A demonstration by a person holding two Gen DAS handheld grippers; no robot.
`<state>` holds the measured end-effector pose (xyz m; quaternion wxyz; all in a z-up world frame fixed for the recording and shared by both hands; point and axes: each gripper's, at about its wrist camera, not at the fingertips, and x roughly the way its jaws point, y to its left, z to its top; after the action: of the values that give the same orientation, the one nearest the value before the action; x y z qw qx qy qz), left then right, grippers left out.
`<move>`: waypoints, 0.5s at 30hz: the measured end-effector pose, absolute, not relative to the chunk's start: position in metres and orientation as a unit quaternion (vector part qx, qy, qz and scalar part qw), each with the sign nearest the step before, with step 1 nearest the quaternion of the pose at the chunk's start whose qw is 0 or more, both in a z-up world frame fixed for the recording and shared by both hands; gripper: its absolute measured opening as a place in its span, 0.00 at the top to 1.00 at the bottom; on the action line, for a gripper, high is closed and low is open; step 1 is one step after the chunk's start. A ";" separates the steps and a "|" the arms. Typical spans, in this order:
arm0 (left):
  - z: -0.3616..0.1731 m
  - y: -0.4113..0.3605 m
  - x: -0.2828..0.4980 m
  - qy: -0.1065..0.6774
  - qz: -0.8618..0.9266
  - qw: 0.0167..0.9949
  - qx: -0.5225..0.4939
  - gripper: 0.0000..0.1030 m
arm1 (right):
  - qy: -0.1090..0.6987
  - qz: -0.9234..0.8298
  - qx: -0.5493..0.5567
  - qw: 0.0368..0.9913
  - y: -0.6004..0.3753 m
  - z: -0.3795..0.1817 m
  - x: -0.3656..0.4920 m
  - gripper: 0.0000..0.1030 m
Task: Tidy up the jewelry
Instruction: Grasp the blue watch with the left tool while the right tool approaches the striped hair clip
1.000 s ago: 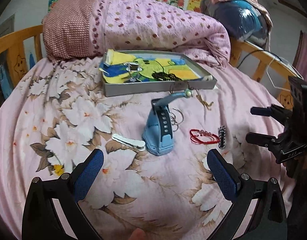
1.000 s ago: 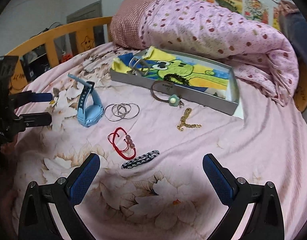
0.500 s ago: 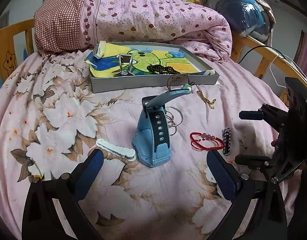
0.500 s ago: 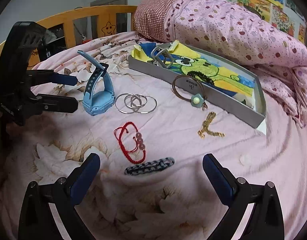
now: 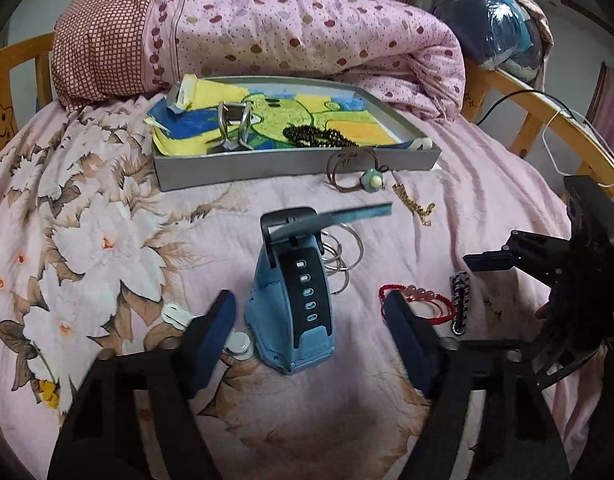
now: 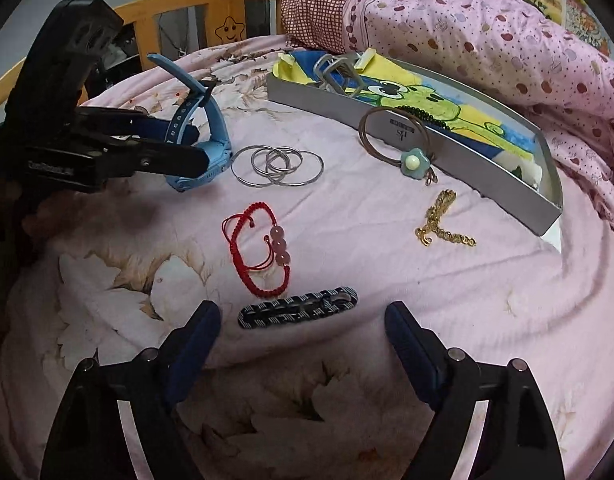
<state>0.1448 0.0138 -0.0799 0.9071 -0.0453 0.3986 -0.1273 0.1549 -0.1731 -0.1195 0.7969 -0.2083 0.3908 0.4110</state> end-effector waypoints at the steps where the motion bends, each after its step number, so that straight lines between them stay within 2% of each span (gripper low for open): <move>1: -0.082 0.013 0.146 0.402 -0.126 0.906 -0.045 0.44 | 0.391 0.410 -0.206 0.798 -0.174 -0.120 0.156 0.21; 5: -0.083 0.014 0.146 0.399 -0.107 0.910 -0.042 0.53 | 0.392 0.407 -0.202 0.800 -0.176 -0.120 0.158 0.27; 7: -0.083 0.015 0.146 0.398 -0.097 0.912 -0.039 0.65 | 0.389 0.406 -0.209 0.800 -0.175 -0.120 0.157 0.28; 11: -0.083 0.015 0.145 0.398 -0.090 0.912 -0.027 0.69 | 0.369 0.397 -0.243 0.804 -0.168 -0.118 0.151 0.28; 12: -0.082 0.014 0.144 0.397 -0.090 0.913 -0.024 0.74 | 0.365 0.396 -0.249 0.805 -0.167 -0.118 0.150 0.28; 13: -0.081 0.013 0.143 0.394 -0.091 0.915 -0.019 0.83 | 0.358 0.395 -0.258 0.806 -0.166 -0.118 0.148 0.28; 15: -0.079 0.007 0.142 0.396 -0.095 0.913 -0.012 0.83 | 0.351 0.394 -0.268 0.806 -0.164 -0.118 0.146 0.28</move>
<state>0.1416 0.0073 -0.0788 0.9132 -0.0122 0.3961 -0.0949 0.1464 -0.1639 -0.1180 0.8056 -0.2683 0.3515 0.3944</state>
